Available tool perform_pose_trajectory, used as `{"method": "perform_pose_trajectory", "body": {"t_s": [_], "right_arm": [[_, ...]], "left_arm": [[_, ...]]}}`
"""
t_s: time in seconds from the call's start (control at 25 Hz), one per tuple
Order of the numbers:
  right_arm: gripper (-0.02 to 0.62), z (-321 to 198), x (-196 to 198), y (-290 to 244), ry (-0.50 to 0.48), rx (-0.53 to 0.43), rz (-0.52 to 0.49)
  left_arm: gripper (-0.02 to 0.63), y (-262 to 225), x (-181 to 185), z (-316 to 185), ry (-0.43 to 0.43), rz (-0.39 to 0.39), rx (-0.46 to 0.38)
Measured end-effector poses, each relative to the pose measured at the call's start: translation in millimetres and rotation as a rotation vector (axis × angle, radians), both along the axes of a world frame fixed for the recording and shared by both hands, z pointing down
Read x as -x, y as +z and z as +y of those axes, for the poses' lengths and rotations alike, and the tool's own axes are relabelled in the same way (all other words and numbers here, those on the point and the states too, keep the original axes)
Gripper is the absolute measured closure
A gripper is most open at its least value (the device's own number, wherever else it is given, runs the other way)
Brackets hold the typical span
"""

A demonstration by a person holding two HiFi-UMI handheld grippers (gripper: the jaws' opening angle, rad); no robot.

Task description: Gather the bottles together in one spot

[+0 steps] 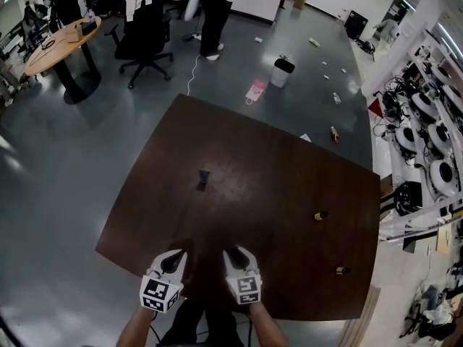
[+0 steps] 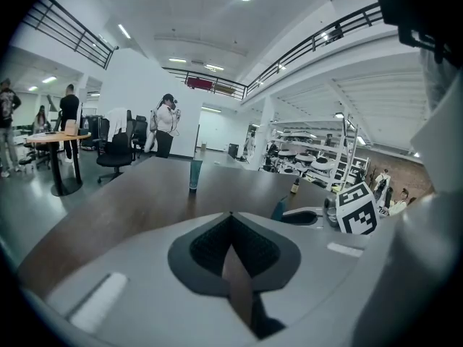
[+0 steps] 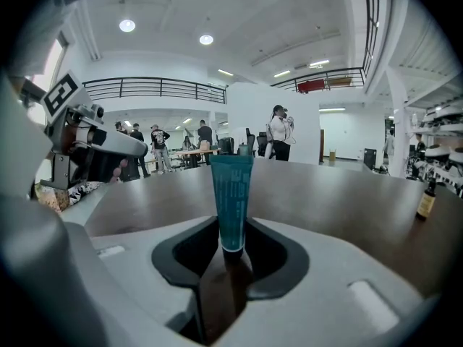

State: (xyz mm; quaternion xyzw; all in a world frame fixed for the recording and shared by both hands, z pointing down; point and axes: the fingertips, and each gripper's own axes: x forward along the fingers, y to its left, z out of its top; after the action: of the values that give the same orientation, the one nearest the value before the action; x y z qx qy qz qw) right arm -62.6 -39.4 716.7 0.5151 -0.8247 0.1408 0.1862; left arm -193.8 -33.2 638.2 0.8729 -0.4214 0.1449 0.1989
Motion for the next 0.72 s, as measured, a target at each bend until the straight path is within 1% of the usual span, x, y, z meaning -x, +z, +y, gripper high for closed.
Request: {"method": "perform_pose_trajectory", "body": {"t_s": [0.48,0.52,0.64,0.72], "right_arm": [[0.479,1.9,2.2,0.0,-0.001,-0.024,0.004],[0.464,2.0,2.2,-0.9,-0.001,-0.030,0.003],[0.389,2.3,1.1,-2.5,0.010,-0.042,-0.007],[0.374,3.3,-0.1,-2.9,0.019,-0.042,-0.014]], "left_arm": [[0.606,4.2,1.1,-1.2,0.005,-0.002,0.011],[0.606,3.9,1.1,-1.7,0.005,-0.004,0.011],[0.606,3.7,1.5,-3.7,0.006,-0.003,0.009],[0.606,3.7,1.4,-4.1,0.007,-0.004,0.008]]}}
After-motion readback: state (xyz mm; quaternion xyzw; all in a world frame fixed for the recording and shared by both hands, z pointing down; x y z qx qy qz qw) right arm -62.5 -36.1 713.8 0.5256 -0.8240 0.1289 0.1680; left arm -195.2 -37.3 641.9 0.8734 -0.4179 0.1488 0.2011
